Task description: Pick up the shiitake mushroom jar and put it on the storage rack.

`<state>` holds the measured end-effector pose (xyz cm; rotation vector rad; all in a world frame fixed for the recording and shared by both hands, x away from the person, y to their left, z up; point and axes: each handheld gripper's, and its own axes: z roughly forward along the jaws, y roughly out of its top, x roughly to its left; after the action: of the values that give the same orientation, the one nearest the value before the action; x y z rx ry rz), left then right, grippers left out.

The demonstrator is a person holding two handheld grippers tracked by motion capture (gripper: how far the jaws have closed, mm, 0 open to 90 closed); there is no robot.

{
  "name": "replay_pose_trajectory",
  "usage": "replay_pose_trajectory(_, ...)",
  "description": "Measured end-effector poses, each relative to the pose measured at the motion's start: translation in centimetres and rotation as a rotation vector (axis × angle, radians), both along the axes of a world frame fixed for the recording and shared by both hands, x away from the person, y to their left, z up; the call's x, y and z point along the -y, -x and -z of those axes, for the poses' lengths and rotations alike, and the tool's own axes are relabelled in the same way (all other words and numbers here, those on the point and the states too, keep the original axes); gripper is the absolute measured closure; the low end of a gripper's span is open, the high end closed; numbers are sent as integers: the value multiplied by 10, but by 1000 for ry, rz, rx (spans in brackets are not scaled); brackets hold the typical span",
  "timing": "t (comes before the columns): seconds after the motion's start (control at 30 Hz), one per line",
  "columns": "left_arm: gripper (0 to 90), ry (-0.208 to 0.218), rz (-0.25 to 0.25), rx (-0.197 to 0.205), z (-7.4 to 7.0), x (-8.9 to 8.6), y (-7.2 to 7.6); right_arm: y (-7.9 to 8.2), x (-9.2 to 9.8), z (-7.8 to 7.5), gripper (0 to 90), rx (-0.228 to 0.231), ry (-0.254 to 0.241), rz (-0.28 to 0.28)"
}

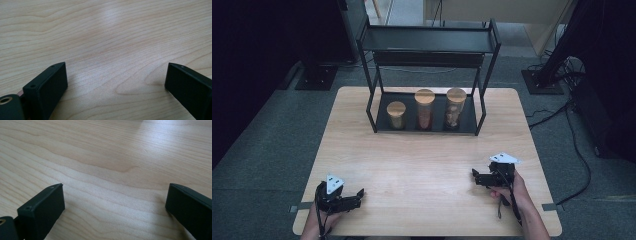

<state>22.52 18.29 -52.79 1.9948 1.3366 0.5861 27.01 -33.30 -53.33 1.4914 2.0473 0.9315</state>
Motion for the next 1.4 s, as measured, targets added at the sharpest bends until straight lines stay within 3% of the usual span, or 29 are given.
replay_pose_trajectory(1.4, 46, -10, -4, -1, 0, 0, 0, 36, 44, 1, 17, -3, 24, 33)
